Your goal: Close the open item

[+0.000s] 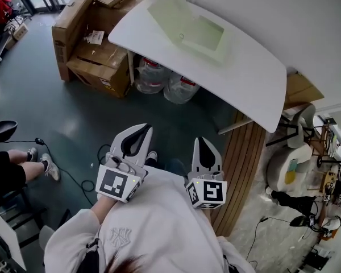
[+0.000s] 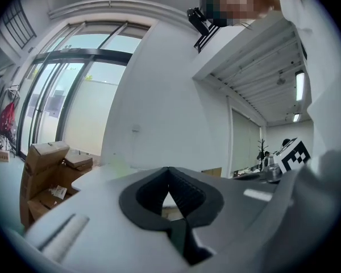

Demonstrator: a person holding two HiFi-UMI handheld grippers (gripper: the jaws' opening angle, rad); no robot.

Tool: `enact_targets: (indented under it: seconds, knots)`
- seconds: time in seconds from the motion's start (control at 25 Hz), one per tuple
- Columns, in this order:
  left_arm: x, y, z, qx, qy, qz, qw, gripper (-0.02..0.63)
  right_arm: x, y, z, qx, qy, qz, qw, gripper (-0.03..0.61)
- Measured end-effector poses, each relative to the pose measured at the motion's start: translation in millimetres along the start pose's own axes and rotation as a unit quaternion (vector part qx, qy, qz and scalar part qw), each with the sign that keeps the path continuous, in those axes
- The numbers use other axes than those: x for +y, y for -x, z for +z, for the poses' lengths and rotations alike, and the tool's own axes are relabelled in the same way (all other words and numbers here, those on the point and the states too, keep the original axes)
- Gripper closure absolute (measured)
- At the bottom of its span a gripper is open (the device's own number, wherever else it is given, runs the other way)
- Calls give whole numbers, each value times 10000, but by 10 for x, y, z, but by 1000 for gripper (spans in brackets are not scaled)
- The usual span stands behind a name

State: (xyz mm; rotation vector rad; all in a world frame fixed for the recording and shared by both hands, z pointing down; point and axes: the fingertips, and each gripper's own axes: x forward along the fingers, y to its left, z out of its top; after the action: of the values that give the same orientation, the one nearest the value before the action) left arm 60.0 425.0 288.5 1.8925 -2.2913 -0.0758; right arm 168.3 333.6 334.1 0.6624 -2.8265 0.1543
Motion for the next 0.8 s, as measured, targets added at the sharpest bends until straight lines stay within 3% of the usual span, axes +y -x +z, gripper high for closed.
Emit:
enact_targets:
  seconds: [0.32, 0.8]
  knots:
    - [68, -59, -73, 137, 6, 38, 9999, 604, -135, -63, -38, 97, -15, -159, 9998, 568]
    - [153, -608, 84, -146, -41, 321, 9994, 604, -509, -468, 84, 227, 42, 241, 9994, 568]
